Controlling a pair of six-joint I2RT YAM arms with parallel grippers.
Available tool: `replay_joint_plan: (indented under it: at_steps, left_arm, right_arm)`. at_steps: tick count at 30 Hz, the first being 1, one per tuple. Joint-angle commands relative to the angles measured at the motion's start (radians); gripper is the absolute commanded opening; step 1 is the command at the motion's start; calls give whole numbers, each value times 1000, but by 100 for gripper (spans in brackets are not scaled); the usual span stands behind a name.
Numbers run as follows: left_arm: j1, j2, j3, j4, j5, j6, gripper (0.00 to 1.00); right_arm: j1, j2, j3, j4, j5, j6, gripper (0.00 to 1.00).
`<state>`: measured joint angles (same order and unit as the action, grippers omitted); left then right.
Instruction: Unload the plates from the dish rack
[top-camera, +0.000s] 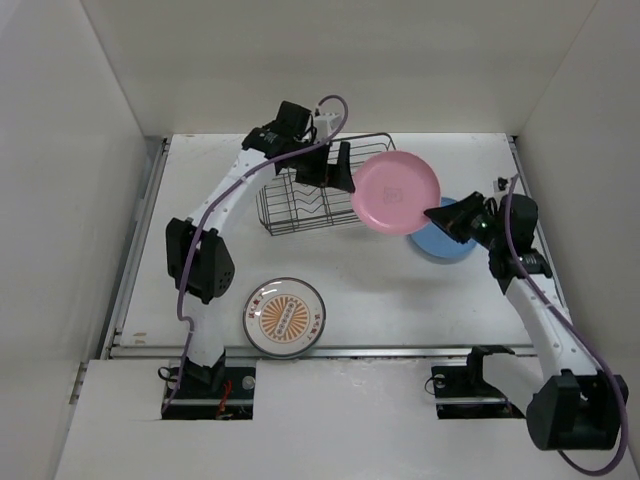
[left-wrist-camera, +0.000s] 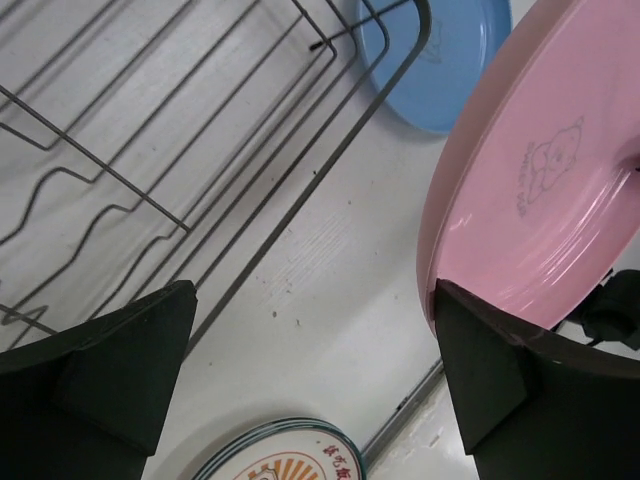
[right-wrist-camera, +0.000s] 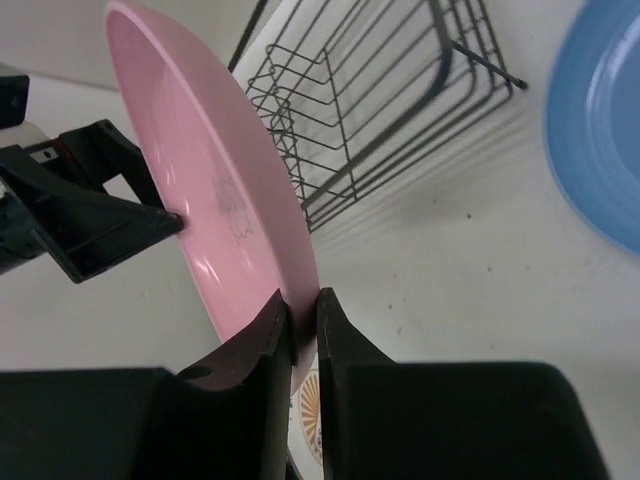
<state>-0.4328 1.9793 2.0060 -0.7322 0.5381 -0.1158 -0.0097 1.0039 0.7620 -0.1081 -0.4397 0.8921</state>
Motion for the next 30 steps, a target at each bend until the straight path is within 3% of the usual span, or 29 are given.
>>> replay_joint_plan:
  at_steps: [1,6,7,11,13,17,18,21,25,30]
  left_arm:
    - [212,-29,-70,-122,-454,183,96]
    - [189,-76,-44,-90,-101,246,95]
    - [189,-67,-23,-104,-1,267,95]
    - [148,-39,80,-128,175,253,100]
    - [147,-39,91,-107,126,197,100]
    - [147,-28,71,-117,-217,189,100]
    - [147,-17,60,-118,-383,189,100]
    - [160,-8,5,-107,-570,228,100]
    - [183,1,-94,-67,-629,228,100]
    - [192,65,-95,-67,-606,242,100]
  right_arm:
    - [-216,-88,-53,48,376,88,0]
    - [-216,-50,-63,172,201,12,0]
    - [-201,-50,-50,173,185,2,0]
    - [-168,-36,-38,163,197,-21,0]
    - [-168,-57,-38,133,261,-21,0]
    - [-168,-80,-16,39,363,-21,0]
    - [-168,-80,-3,-22,384,-21,0]
    - [-180,-71,-3,-122,489,25,0]
    - [-243,-7,-65,-113,466,94,0]
    - [-274,106,-177,27,351,145,0]
